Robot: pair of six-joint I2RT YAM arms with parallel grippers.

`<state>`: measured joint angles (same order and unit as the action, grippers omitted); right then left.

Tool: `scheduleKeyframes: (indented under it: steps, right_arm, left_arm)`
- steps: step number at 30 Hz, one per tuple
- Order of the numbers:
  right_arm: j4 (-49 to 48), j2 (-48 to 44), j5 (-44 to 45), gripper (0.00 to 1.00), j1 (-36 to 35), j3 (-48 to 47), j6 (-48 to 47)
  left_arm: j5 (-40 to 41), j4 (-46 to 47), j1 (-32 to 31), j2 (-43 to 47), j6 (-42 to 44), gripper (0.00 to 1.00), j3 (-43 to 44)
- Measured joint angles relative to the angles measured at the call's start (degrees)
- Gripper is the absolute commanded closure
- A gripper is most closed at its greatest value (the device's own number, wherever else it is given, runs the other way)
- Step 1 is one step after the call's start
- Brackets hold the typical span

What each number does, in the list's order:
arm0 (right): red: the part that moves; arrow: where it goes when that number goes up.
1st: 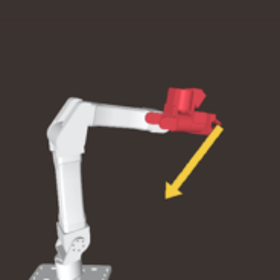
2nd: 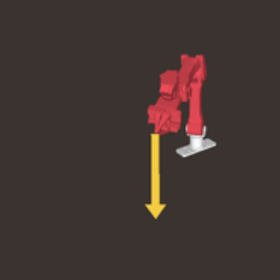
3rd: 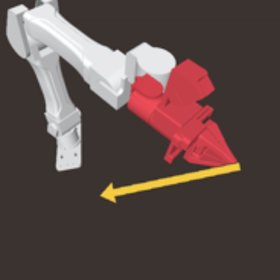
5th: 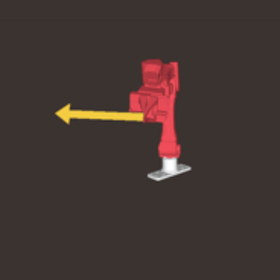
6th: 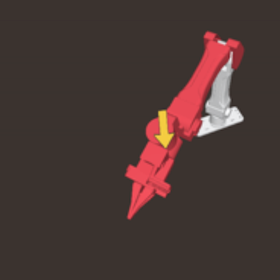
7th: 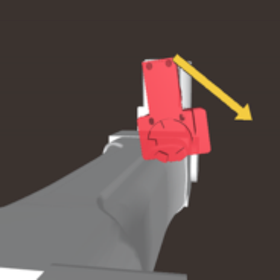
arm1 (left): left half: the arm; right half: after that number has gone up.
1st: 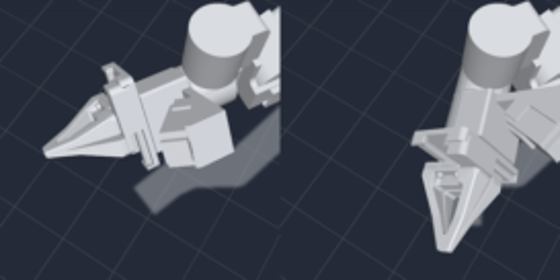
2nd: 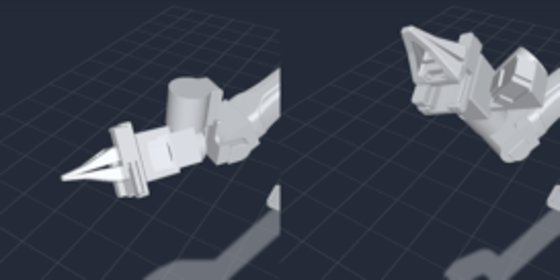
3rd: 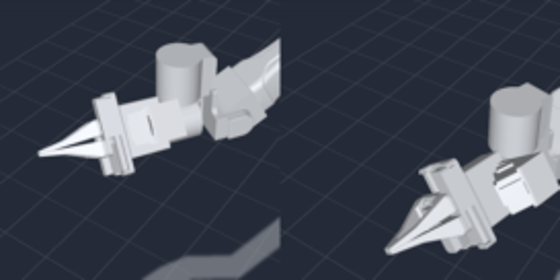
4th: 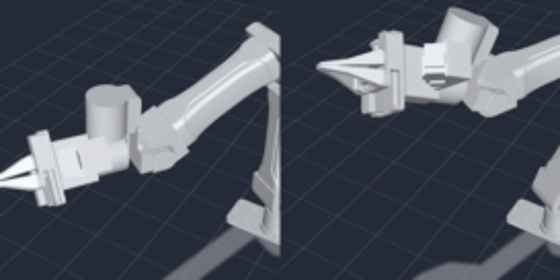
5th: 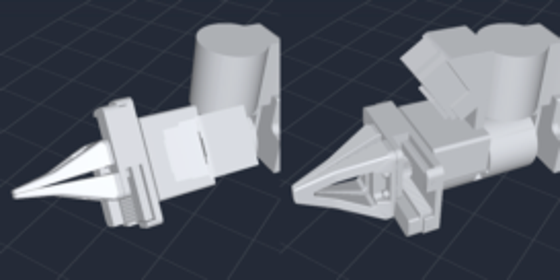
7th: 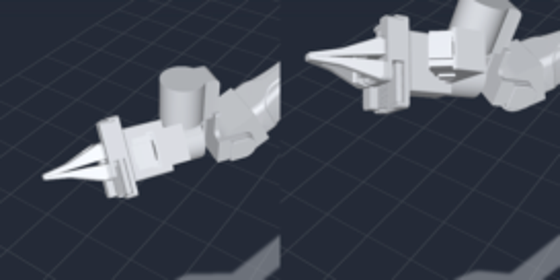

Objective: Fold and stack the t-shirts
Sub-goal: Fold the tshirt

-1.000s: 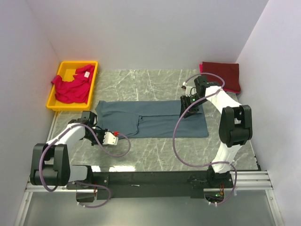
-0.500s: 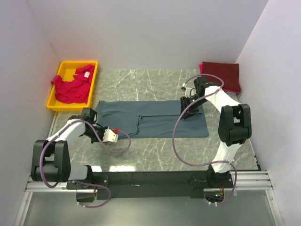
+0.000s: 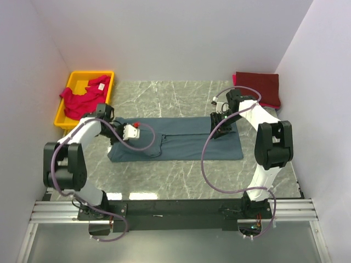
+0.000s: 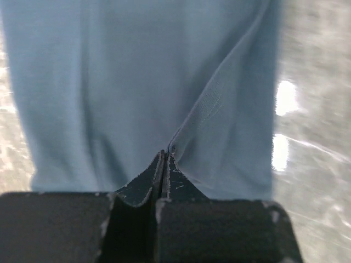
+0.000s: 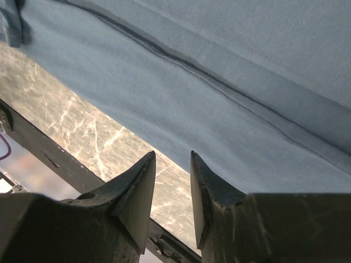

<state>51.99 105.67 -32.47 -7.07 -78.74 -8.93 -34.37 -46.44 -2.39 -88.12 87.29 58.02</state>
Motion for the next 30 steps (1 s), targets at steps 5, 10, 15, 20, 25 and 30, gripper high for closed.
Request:
scheduleKeyframes:
  steps: [5, 10, 15, 20, 25, 30]
  right_arm:
    - [0.0, 0.2, 0.0, 0.61, 0.4, 0.0, -0.2]
    - [0.0, 0.3, 0.1, 0.61, 0.6, 0.0, -0.6]
    - [0.0, 0.3, 0.4, 0.61, 0.6, 0.0, -1.1]
    - [-0.3, 0.6, 3.0, 0.64, 0.6, 0.0, -1.5]
    - [-1.1, 3.8, 7.1, 0.67, 0.7, -1.3, -1.5]
    - [-3.0, 7.9, 12.0, 0.75, 0.7, -2.1, -1.4]
  left_arm:
    - [-0.3, 5.9, 0.0, -6.4, -5.4, 1.0, 4.3]
    - [-0.2, 12.1, -0.1, -8.9, -10.7, 0.73, 4.4]
    - [1.5, 18.6, -0.3, -8.1, -19.1, 0.56, 3.4]
    - [3.3, 19.1, -0.3, -2.0, -32.0, 0.56, 1.4]
    - [2.5, 16.5, -0.3, 1.6, -48.7, 0.6, 2.3]
    - [2.6, 15.6, -0.9, 1.6, -66.0, 0.99, 1.6]
